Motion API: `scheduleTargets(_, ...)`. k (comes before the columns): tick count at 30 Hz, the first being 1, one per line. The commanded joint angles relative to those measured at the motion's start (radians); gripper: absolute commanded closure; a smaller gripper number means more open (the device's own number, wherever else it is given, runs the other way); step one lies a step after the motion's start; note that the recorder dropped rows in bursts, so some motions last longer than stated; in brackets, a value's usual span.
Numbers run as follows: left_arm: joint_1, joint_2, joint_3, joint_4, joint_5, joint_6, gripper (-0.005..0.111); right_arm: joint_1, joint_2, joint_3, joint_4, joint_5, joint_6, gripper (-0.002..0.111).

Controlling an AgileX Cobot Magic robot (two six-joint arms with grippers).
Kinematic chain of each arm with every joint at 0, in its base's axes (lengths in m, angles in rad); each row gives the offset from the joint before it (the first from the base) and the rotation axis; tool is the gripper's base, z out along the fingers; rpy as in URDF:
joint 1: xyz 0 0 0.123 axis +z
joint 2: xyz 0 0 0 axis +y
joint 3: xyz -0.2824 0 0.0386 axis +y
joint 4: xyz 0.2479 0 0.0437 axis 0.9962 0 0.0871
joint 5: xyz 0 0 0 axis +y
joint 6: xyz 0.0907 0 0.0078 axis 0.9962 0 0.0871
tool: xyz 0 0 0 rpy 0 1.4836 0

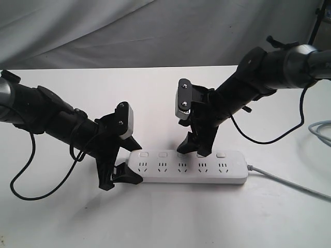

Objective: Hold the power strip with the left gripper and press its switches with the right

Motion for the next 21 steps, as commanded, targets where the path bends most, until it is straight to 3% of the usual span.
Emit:
scheduleTargets(1,-0.005,0.002,-0.004,0.009,-0.01,0.005,0.107,-0.001,0.009,0.02,-0.051,0.018,-0.024,0.037)
scheduleTargets(21,-0.005,0.002,-0.004,0.009,-0.01,0.005,0.107,0.02,0.043,0.037,-0.066,-0.039,-0.045,0.037)
